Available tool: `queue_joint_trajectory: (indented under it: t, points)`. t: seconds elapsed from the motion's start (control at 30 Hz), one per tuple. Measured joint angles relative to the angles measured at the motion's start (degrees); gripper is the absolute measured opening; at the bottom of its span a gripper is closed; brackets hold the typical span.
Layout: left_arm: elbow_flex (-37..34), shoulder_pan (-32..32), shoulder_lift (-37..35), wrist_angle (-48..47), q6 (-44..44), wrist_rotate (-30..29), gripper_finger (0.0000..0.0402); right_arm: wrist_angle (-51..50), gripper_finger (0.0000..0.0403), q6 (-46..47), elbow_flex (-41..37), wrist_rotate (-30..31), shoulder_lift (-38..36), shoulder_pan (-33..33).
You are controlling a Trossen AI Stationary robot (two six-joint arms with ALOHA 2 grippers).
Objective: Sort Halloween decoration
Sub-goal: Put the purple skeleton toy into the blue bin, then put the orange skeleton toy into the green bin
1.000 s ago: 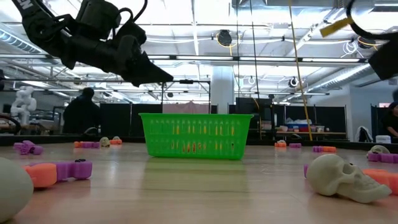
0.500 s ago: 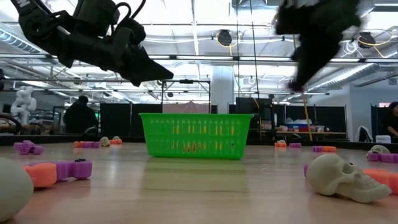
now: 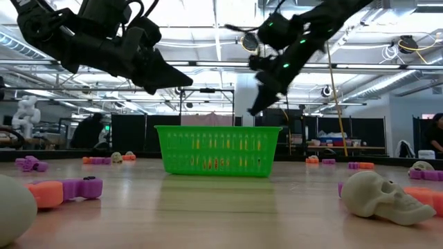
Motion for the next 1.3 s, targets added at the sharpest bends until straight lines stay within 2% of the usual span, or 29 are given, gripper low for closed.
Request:
queue_joint_trajectory:
  t: [0.17, 0.4, 0.63, 0.87, 0.97, 1.2, 1.3]
  points:
    - [0.0, 0.0, 0.0, 0.05, 0.03, -0.7, 0.0, 0.34, 0.0011, -5.56, 10.82, -5.03, 9.21, -5.82]
    - [0.0, 0.0, 0.0, 0.07, 0.03, -0.7, 0.0, -4.17, 0.0011, -8.16, 23.5, -10.0, 20.99, -11.54]
    - [-0.02, 0.0, 0.0, -0.11, 0.03, -0.7, 0.0, -5.06, 0.0011, -8.9, 28.5, -12.48, 28.57, -15.18]
    - [-0.02, 0.0, 0.0, -0.27, 0.03, -0.7, 0.0, -5.34, 0.0013, -7.61, 28.96, -14.99, 31.52, -17.06]
    - [-0.02, 0.0, 0.0, -0.35, 0.03, -0.7, 0.0, -4.8, 0.003, -7.28, 28.97, -14.77, 31.4, -17.06]
    - [-0.02, 0.0, 0.0, -2.07, 0.25, -0.68, 0.0, -4.91, 0.0122, -7.49, 28.96, -14.31, 30.69, -16.32]
    - [-0.02, 0.0, 0.0, -3.48, 0.23, -0.68, 0.0, -5.73, 0.014, -5.04, 28.96, -11.89, 28.91, -15.9]
